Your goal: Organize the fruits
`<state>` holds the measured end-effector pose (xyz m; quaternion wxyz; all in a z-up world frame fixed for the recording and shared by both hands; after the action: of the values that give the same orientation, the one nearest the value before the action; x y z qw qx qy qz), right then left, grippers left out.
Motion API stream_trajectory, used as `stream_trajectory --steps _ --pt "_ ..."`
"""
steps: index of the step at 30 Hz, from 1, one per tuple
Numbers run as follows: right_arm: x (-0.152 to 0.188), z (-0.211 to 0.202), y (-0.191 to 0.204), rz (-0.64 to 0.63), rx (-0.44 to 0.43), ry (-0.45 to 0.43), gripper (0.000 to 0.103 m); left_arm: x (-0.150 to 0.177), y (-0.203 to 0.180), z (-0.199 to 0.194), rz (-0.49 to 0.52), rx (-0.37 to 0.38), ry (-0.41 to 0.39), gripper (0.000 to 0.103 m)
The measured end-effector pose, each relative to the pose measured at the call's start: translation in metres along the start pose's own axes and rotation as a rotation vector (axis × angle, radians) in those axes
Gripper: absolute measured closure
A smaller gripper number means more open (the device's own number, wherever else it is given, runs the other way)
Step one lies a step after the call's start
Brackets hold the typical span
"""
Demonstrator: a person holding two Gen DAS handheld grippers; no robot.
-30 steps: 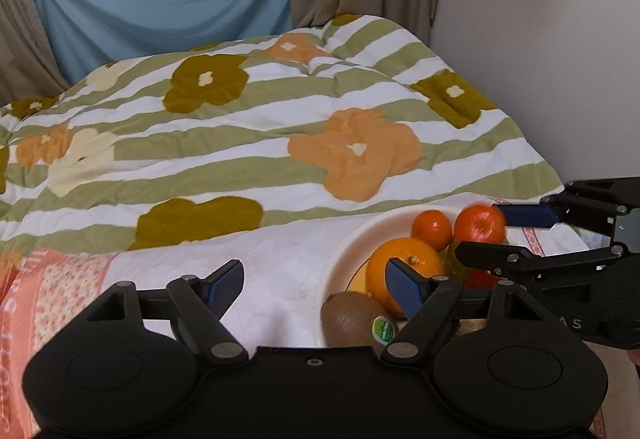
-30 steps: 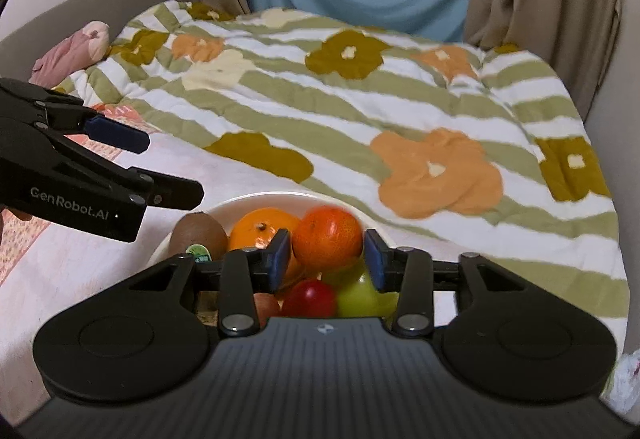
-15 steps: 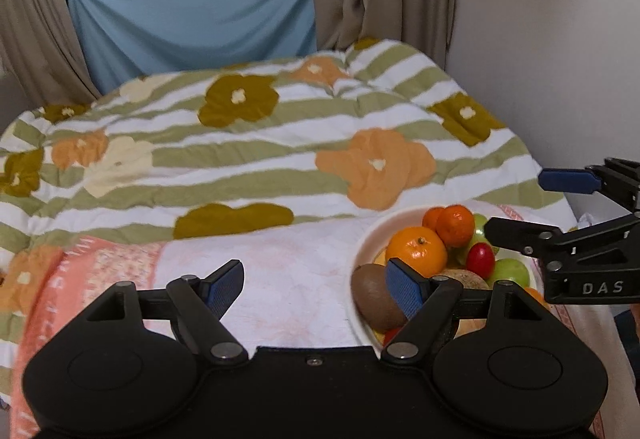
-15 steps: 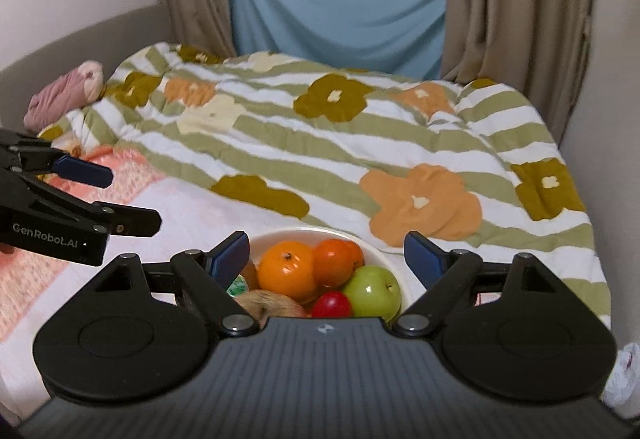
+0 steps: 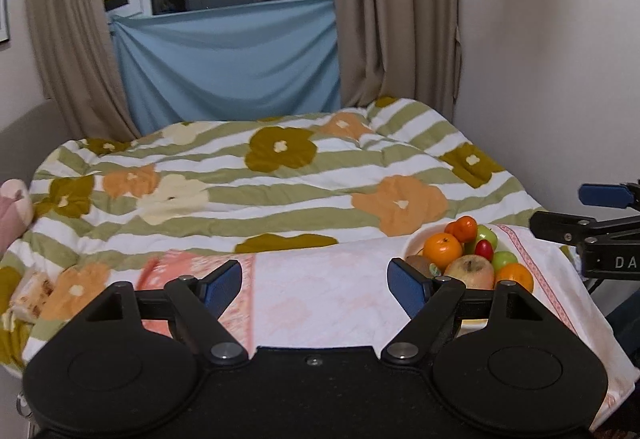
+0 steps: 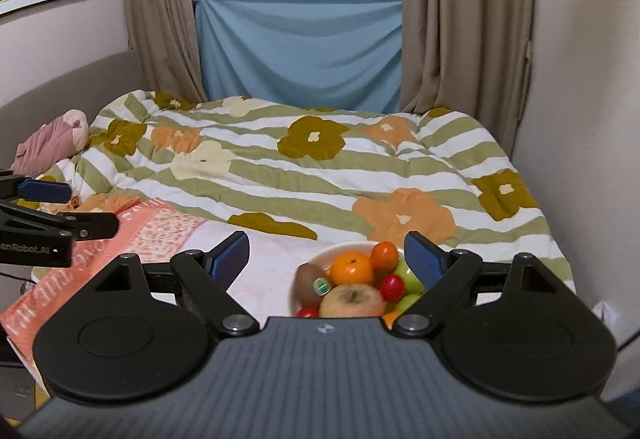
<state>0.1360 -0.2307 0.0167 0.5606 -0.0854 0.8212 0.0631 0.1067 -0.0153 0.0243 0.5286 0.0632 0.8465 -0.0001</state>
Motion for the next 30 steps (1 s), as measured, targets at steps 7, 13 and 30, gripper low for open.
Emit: stream_trajectory --steps 7,13,30 --pt "0.003 -0.066 0.04 0.051 0.058 -0.032 0.0 0.023 0.031 -0.064 -0.014 -0.028 -0.038 0.017" --pt "0.006 -0.117 0.061 0.047 0.106 -0.046 0.0 0.032 0.032 -0.11 -0.015 -0.03 -0.077 0.008" --pt "0.024 -0.189 0.068 0.01 0.214 -0.001 0.0 0.043 0.014 -0.157 -0.05 0.01 -0.106 0.003"
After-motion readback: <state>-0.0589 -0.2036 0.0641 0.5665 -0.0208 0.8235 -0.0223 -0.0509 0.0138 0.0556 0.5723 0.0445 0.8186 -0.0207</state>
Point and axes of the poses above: each gripper's, at about its wrist camera, not at the fingertips, and z roughly the way its jaws point, y to its left, x to its underside, the point moved 1 cm from there along z, roughly the way its jaws point, and after that the axes turned 9 degrees about -y, right-handed, at the moved point
